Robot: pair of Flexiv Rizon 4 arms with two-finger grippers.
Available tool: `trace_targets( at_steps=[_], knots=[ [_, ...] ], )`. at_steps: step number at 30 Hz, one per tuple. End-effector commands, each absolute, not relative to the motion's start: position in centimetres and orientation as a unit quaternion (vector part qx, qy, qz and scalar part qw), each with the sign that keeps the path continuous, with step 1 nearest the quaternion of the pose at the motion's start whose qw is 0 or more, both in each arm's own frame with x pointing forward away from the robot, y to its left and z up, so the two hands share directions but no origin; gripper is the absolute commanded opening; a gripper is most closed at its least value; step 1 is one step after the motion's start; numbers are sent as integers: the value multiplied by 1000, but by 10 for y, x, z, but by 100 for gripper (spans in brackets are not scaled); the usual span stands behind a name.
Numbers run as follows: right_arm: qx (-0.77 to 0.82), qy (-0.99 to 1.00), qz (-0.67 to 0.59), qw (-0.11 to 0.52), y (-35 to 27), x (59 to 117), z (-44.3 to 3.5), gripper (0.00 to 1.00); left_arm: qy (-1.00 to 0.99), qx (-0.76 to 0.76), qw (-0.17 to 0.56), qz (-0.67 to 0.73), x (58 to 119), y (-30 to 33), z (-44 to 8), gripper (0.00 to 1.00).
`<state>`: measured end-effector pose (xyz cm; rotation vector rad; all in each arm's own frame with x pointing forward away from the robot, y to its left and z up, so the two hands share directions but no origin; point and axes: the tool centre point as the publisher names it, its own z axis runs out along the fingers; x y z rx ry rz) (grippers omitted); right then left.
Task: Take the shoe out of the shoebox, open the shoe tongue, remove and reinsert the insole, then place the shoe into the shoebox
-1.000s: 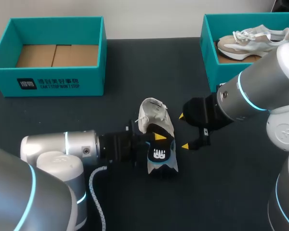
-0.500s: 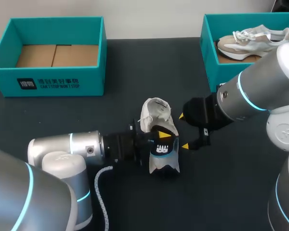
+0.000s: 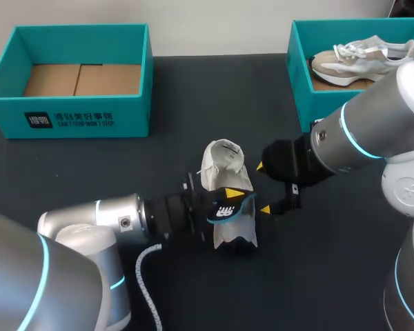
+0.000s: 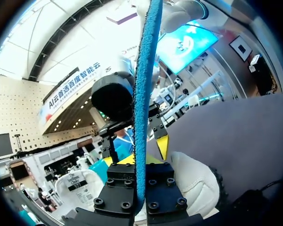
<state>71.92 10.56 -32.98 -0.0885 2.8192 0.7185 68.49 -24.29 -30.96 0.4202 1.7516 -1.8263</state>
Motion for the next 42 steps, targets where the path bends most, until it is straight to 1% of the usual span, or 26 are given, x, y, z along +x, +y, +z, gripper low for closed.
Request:
trace_targets(
  at_steps=[1, 7, 16, 26, 32, 42],
  knots=[
    [-30, 962, 245, 116, 105, 718, -330, 100, 647, 153, 285, -691, 676, -243, -308, 0],
    [-30, 962, 245, 116, 105, 718, -330, 100, 633, 138, 280, -708, 672, -244, -302, 0],
    [-30, 962, 245, 116, 105, 718, -330, 100, 641, 119, 264, -711, 685, -248, -324, 0],
    [-30, 962, 245, 116, 105, 718, -330, 100, 644, 99, 278, -705, 704, -244, -339, 0],
    [-30, 962, 245, 116, 105, 718, -330, 100, 658, 107, 280, -690, 714, -245, -347, 0],
    [-30, 962, 245, 116, 105, 718, -330, 100, 677, 132, 280, -667, 719, -244, -345, 0]
  ],
)
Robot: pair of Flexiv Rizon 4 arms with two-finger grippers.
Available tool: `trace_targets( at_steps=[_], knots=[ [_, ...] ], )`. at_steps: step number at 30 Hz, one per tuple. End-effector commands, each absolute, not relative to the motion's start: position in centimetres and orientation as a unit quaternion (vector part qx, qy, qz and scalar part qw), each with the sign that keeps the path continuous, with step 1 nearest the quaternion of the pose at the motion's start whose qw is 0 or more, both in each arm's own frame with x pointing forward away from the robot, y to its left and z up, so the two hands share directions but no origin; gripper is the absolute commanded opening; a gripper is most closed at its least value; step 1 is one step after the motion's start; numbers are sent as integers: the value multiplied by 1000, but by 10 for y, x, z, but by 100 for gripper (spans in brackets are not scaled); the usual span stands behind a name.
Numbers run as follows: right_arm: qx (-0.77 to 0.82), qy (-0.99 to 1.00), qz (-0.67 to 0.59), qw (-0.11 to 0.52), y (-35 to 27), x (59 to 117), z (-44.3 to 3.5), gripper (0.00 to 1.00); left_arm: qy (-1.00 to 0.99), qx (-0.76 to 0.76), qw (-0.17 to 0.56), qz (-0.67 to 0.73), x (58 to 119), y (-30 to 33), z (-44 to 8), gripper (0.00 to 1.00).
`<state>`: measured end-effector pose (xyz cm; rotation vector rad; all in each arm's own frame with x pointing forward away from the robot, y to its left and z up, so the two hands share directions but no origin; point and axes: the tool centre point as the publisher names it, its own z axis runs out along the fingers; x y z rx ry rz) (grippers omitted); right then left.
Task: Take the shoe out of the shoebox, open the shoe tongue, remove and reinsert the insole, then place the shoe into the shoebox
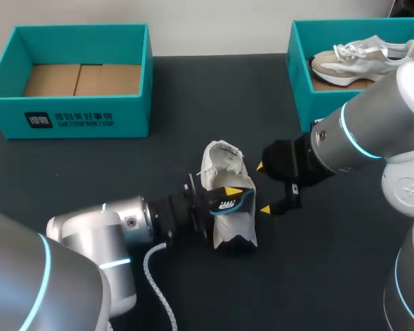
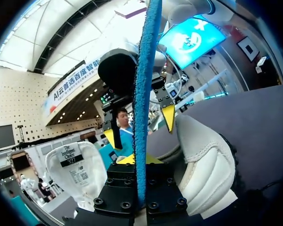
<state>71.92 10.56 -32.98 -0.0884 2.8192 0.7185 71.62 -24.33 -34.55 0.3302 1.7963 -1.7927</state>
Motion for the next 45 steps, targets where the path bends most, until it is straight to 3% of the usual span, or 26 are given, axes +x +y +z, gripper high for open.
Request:
trace_targets(
  at_steps=[1, 3, 5, 7, 11, 42, 45],
  knots=[
    [-30, 962, 245, 116, 105, 718, -330, 100, 677, 133, 280, -667, 717, -243, -343, 0],
    [-30, 962, 245, 116, 105, 718, -330, 100, 678, 137, 279, -666, 716, -242, -341, 0],
    [-30, 962, 245, 116, 105, 718, -330, 100, 678, 138, 280, -665, 715, -240, -339, 15],
    [-30, 962, 245, 116, 105, 718, -330, 100, 679, 141, 279, -664, 714, -239, -338, 16],
    [-30, 962, 245, 116, 105, 718, -330, 100, 681, 145, 278, -662, 713, -238, -335, 31],
    [-30, 962, 245, 116, 105, 718, -330, 100, 707, 185, 266, -629, 676, -214, -309, 29],
    [-30, 962, 245, 116, 105, 718, -330, 100, 712, 182, 260, -627, 675, -212, -313, 16]
  ],
)
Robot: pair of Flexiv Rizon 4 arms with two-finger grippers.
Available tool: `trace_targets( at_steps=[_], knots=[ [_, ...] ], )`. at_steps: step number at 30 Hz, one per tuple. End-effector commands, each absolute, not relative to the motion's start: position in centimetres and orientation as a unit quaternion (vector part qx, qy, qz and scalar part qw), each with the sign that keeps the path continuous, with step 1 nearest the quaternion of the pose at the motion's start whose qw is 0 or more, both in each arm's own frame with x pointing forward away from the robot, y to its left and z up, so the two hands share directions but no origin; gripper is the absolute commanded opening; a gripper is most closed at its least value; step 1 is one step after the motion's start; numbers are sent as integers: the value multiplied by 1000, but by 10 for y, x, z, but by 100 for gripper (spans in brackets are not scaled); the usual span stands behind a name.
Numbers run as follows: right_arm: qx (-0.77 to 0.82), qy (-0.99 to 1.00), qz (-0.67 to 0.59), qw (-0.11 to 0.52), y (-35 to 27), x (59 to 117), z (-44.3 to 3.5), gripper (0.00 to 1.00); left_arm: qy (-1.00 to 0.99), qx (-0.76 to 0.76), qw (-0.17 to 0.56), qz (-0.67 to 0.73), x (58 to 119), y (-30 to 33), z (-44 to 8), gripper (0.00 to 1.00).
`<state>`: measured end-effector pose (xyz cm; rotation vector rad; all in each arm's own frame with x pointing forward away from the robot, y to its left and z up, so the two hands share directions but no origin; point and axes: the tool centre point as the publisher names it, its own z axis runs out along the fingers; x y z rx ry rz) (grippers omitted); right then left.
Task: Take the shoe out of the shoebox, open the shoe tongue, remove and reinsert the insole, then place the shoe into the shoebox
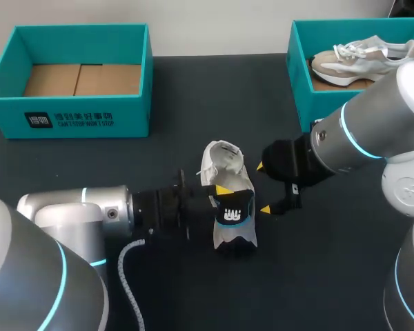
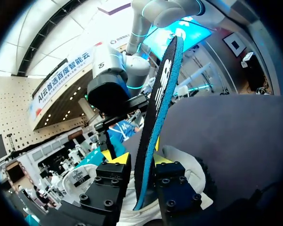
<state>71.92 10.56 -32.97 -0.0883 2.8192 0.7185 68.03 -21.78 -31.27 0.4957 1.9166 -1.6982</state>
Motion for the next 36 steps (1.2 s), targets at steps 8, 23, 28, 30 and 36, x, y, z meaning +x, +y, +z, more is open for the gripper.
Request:
trace_targets(
  at_steps=[8, 23, 28, 30, 36],
  knots=[
    [-30, 962, 245, 116, 105, 718, -330, 100, 718, 196, 253, -618, 675, -216, -324, 0],
    [-30, 962, 245, 116, 105, 718, -330, 100, 737, 193, 271, -588, 705, -212, -348, 0],
    [-30, 962, 245, 116, 105, 718, -330, 100, 748, 185, 268, -578, 712, -210, -360, 0],
    [-30, 962, 245, 116, 105, 718, -330, 100, 751, 189, 272, -571, 713, -209, -361, 0],
    [-30, 962, 245, 116, 105, 718, -330, 100, 751, 187, 272, -572, 712, -208, -355, 20]
  ],
)
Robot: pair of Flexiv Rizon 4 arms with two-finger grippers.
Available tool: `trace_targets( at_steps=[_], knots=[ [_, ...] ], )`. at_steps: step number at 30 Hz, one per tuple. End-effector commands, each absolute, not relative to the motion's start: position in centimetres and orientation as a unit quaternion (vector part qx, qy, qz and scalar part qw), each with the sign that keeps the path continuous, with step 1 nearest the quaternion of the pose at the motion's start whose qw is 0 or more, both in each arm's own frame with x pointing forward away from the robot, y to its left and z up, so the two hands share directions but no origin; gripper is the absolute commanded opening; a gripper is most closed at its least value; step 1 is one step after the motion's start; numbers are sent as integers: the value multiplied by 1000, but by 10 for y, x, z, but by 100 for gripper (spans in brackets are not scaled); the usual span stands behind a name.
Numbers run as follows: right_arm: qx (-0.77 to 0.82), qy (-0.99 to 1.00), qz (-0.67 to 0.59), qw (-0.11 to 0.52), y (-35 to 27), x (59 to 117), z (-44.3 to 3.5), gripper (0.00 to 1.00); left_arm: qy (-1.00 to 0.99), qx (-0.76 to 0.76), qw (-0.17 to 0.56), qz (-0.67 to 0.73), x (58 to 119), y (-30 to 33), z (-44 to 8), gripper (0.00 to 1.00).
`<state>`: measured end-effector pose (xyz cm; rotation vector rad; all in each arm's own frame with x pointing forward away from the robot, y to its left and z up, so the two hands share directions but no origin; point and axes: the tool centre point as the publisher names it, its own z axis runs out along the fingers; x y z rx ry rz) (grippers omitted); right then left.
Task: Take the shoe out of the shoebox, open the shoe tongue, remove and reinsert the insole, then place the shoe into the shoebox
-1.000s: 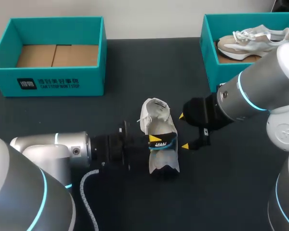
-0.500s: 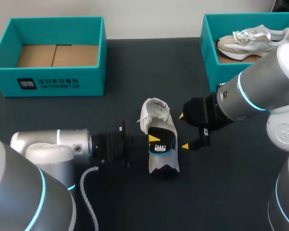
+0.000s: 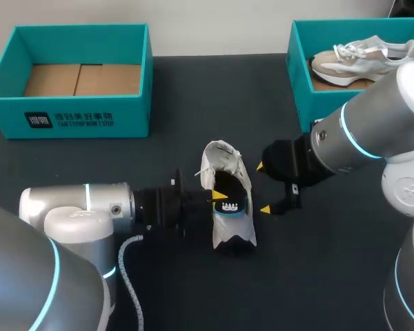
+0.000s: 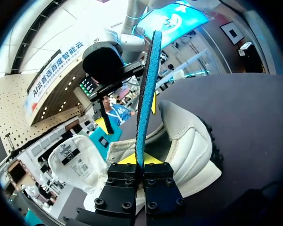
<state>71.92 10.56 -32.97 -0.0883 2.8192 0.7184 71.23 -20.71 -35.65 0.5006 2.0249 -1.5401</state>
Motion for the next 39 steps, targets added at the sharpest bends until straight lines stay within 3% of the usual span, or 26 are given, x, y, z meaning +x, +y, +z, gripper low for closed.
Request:
trace_targets(
  at_steps=[1, 2, 7, 17, 19, 21, 39],
  knots=[
    [-30, 962, 245, 116, 105, 718, -330, 100, 748, 190, 272, -575, 711, -209, -353, 28],
    [-30, 962, 245, 116, 105, 718, -330, 100, 748, 190, 272, -575, 710, -209, -351, 24],
    [-30, 962, 245, 116, 105, 718, -330, 100, 738, 202, 276, -581, 703, -212, -340, 28],
    [-30, 962, 245, 116, 105, 718, -330, 100, 718, 219, 272, -602, 684, -219, -321, 21],
    [-30, 962, 245, 116, 105, 718, -330, 100, 716, 222, 268, -604, 682, -222, -321, 17],
    [-30, 962, 245, 116, 105, 718, -330, 100, 717, 227, 265, -603, 680, -227, -324, 0],
    [-30, 962, 245, 116, 105, 718, -330, 100, 736, 228, 291, -567, 715, -218, -353, 0]
  ],
)
